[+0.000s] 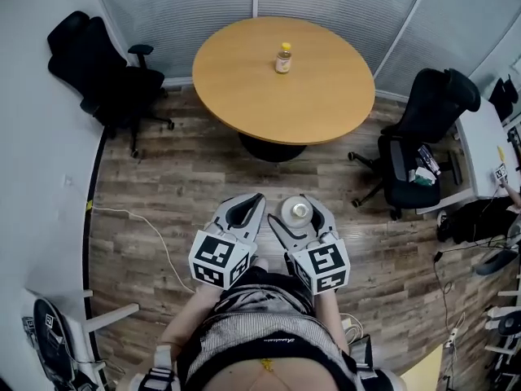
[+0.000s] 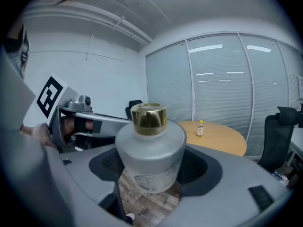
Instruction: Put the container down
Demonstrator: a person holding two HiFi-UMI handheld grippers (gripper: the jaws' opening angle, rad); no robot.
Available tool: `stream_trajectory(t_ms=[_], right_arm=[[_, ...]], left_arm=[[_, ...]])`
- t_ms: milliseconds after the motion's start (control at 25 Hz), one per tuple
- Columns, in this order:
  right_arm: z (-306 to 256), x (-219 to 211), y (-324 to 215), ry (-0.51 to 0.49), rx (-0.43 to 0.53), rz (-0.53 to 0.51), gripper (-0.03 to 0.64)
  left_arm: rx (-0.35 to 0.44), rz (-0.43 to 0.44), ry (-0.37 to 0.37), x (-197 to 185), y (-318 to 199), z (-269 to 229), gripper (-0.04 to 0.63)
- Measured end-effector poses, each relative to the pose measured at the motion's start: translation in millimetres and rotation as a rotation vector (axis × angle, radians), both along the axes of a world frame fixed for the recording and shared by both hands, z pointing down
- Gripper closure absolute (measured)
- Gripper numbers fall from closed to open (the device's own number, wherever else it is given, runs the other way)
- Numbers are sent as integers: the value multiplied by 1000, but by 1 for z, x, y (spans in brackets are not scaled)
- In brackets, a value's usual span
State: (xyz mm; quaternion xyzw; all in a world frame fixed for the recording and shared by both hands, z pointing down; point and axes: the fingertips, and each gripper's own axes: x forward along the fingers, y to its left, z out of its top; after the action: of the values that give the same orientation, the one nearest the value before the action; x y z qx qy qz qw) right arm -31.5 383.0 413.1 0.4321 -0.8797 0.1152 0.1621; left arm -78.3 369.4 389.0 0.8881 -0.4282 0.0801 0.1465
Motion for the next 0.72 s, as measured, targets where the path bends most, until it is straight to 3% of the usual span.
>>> stream_trajectory(t_ms=[360,720], right_arm=[[4,3,-11,8,-5,5,267],[11,-3,-43,16,-15,40,267]], left_arm=[[-17,-27,-4,-6,-5,6,575],[-14,7,-3,-10,-43,11,575]])
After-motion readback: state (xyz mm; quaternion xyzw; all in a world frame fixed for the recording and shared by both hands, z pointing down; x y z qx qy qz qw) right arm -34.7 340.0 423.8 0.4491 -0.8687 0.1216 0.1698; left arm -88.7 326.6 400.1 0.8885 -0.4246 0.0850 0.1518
